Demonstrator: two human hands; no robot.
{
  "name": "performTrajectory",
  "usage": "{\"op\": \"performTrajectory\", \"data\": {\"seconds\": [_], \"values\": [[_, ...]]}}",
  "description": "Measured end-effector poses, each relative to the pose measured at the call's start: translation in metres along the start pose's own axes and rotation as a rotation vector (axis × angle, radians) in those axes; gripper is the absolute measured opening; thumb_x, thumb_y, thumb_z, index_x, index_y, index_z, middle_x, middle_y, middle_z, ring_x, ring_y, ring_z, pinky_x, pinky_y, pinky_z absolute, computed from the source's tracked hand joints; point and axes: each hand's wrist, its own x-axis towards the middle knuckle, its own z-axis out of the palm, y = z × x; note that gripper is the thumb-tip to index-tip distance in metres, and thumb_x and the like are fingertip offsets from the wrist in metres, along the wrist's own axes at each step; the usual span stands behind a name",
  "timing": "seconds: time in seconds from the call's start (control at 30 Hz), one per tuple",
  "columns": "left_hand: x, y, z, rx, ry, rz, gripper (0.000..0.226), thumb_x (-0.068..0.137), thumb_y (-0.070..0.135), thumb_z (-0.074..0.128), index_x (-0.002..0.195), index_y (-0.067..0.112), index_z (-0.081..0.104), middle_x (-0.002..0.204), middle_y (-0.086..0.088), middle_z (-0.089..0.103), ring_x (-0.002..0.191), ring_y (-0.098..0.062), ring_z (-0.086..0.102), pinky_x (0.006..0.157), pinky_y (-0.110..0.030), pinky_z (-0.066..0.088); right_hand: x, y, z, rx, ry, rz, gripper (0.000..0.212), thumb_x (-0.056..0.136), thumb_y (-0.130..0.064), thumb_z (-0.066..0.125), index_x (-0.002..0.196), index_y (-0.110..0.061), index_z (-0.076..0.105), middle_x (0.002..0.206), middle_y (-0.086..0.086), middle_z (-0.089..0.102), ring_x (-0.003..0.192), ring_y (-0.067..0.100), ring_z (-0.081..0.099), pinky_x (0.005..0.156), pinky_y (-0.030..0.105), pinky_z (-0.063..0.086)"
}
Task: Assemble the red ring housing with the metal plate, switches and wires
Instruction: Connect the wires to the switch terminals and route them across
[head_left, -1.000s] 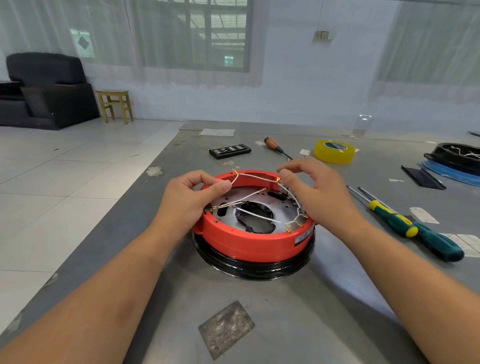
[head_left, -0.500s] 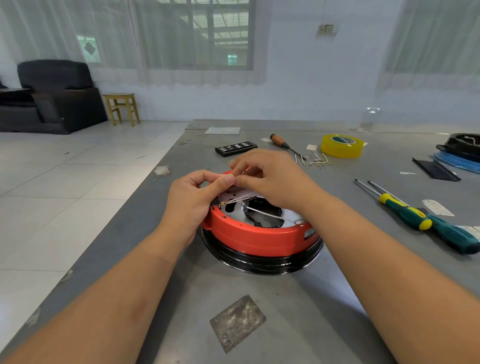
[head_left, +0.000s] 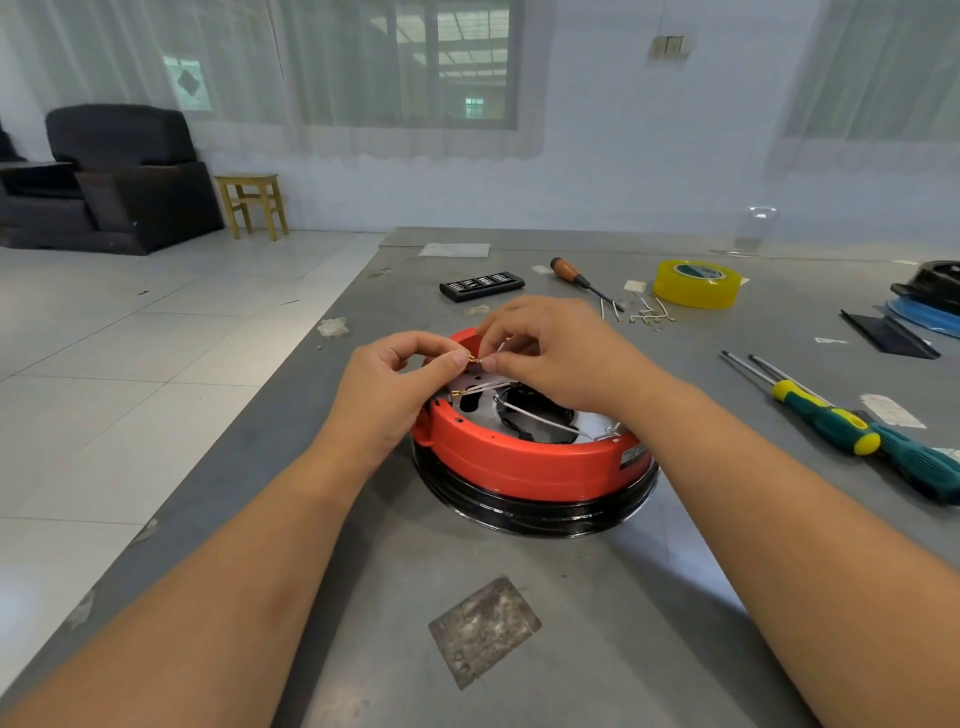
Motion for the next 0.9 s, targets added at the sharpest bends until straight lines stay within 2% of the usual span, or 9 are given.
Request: {"op": "performTrajectory", "data": {"seconds": [0.07, 0.23, 0.37, 0.43, 0.53, 0.63, 0.7, 0.83, 0.9], "values": [[0.001, -0.003, 0.000, 0.044, 0.003, 0.017, 0.007, 0.092, 0.028, 0.081, 0.086, 0.032, 0.082, 0.076, 0.003, 0.076, 0.053, -0.016, 0.064, 0.048, -0.026, 0.052, -0.001, -0.001, 0.000, -0.013, -0.013, -0.008, 0.002, 0.091, -0.024, 0.075, 0.092, -0.025, 0.076, 0.107, -0.011, 0.069, 0.085, -0.002, 0.067, 0.085, 0.029, 0.056], [0.006, -0.009, 0.000, 0.040, 0.007, 0.017, 0.005, 0.090, 0.033, 0.082, 0.086, 0.031, 0.082, 0.077, 0.006, 0.075, 0.079, -0.020, 0.062, 0.070, -0.033, 0.052, -0.001, -0.005, 0.000, 0.004, -0.011, -0.014, 0.003, 0.089, -0.028, 0.075, 0.091, -0.027, 0.072, 0.103, -0.013, 0.065, 0.085, -0.004, 0.066, 0.081, 0.023, 0.055], [0.004, -0.008, 0.001, 0.008, -0.004, 0.010, 0.006, 0.091, 0.031, 0.082, 0.086, 0.031, 0.082, 0.075, -0.016, 0.073, 0.056, -0.018, 0.059, 0.052, -0.027, 0.048, -0.001, -0.007, 0.001, -0.011, -0.006, -0.031, 0.002, 0.091, -0.026, 0.074, 0.091, -0.025, 0.072, 0.108, -0.011, 0.065, 0.085, -0.001, 0.066, 0.082, 0.026, 0.054], [0.003, -0.007, 0.000, 0.003, -0.009, 0.004, 0.009, 0.093, 0.027, 0.080, 0.085, 0.031, 0.082, 0.080, -0.024, 0.072, 0.053, -0.022, 0.057, 0.045, -0.026, 0.048, -0.002, -0.008, 0.002, -0.010, -0.002, -0.039, 0.001, 0.091, -0.025, 0.073, 0.091, -0.023, 0.073, 0.111, -0.011, 0.064, 0.084, 0.001, 0.065, 0.083, 0.028, 0.053], [0.003, -0.005, -0.001, -0.009, -0.044, -0.010, 0.010, 0.092, 0.025, 0.080, 0.084, 0.029, 0.081, 0.079, -0.024, 0.072, 0.056, -0.027, 0.056, 0.047, -0.026, 0.049, -0.002, -0.010, 0.002, -0.024, -0.007, -0.064, 0.005, 0.092, -0.022, 0.071, 0.088, -0.025, 0.071, 0.112, -0.011, 0.062, 0.084, 0.006, 0.062, 0.083, 0.030, 0.050], [0.007, 0.000, -0.004, -0.083, -0.093, -0.043, 0.006, 0.090, 0.023, 0.076, 0.089, 0.019, 0.080, 0.093, -0.013, 0.079, 0.074, -0.016, 0.069, 0.066, -0.030, 0.057, -0.004, -0.012, 0.000, -0.017, -0.010, -0.077, 0.009, 0.091, -0.022, 0.070, 0.086, -0.028, 0.070, 0.113, -0.011, 0.061, 0.087, -0.001, 0.055, 0.082, 0.026, 0.044], [0.013, -0.001, -0.007, -0.118, -0.095, -0.067, 0.007, 0.094, 0.015, 0.070, 0.093, 0.016, 0.078, 0.096, 0.000, 0.079, 0.088, -0.007, 0.071, 0.084, -0.029, 0.053, -0.005, -0.011, -0.001, -0.014, -0.036, -0.076, 0.007, 0.092, -0.022, 0.070, 0.086, -0.026, 0.072, 0.115, -0.011, 0.060, 0.093, 0.001, 0.055, 0.086, 0.028, 0.045], [0.018, -0.004, -0.015, -0.035, -0.139, -0.103, 0.026, 0.081, 0.027, 0.063, 0.104, 0.028, 0.076, 0.109, 0.001, 0.078, 0.113, -0.025, 0.068, 0.107, -0.045, 0.046, -0.008, -0.014, 0.000, -0.012, -0.104, -0.091, 0.008, 0.091, -0.020, 0.071, 0.087, -0.025, 0.073, 0.116, -0.011, 0.060, 0.099, 0.009, 0.058, 0.091, 0.033, 0.049], [0.012, -0.009, -0.017, -0.048, -0.199, -0.114, 0.031, 0.084, 0.028, 0.062, 0.111, 0.034, 0.076, 0.118, -0.009, 0.076, 0.113, -0.030, 0.070, 0.107, -0.046, 0.048, -0.009, -0.015, 0.000, -0.027, -0.122, -0.104, 0.006, 0.090, -0.019, 0.073, 0.086, -0.024, 0.075, 0.115, -0.011, 0.060, 0.101, 0.008, 0.058, 0.092, 0.030, 0.047]]}}
